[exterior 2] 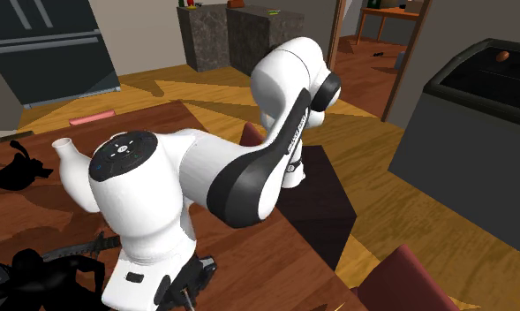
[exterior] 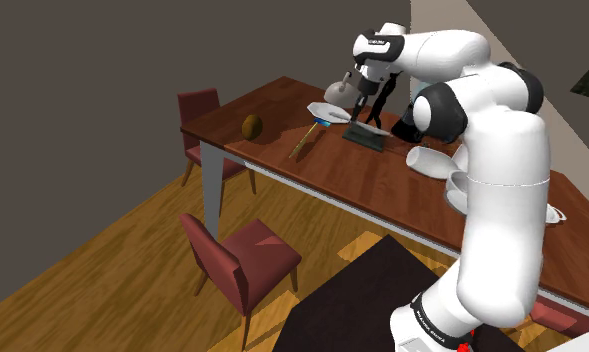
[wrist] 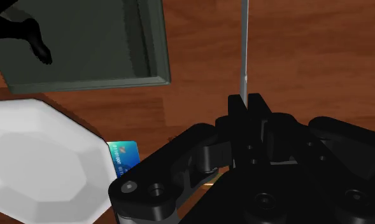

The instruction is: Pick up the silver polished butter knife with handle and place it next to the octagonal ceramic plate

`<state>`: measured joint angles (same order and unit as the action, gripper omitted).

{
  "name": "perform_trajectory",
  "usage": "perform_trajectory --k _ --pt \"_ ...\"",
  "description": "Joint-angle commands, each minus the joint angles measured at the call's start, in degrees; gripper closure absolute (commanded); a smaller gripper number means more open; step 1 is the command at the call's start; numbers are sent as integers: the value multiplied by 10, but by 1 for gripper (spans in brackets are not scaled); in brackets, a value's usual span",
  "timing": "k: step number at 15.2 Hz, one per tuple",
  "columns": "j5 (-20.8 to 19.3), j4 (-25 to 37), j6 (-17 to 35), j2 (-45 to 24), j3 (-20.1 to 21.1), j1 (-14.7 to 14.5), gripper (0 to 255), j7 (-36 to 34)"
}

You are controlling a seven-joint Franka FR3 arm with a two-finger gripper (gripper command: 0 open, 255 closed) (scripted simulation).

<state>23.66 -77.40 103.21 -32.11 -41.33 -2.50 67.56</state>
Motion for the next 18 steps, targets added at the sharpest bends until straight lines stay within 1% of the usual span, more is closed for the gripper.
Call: perform_trajectory --k 1,3,4,5,11,18 --pt "24 92 -35 -57 16 38 255 -6" --pt "45 218 -84 -126 36 87 255 -25" --pt "57 307 -119 -172 49 120 255 -40" --pt "58 327 -126 -182 53 128 255 -44" --pt "57 249 -70 -169 49 102 255 -30" --pt "61 189 -17 -169 49 85 255 -17"
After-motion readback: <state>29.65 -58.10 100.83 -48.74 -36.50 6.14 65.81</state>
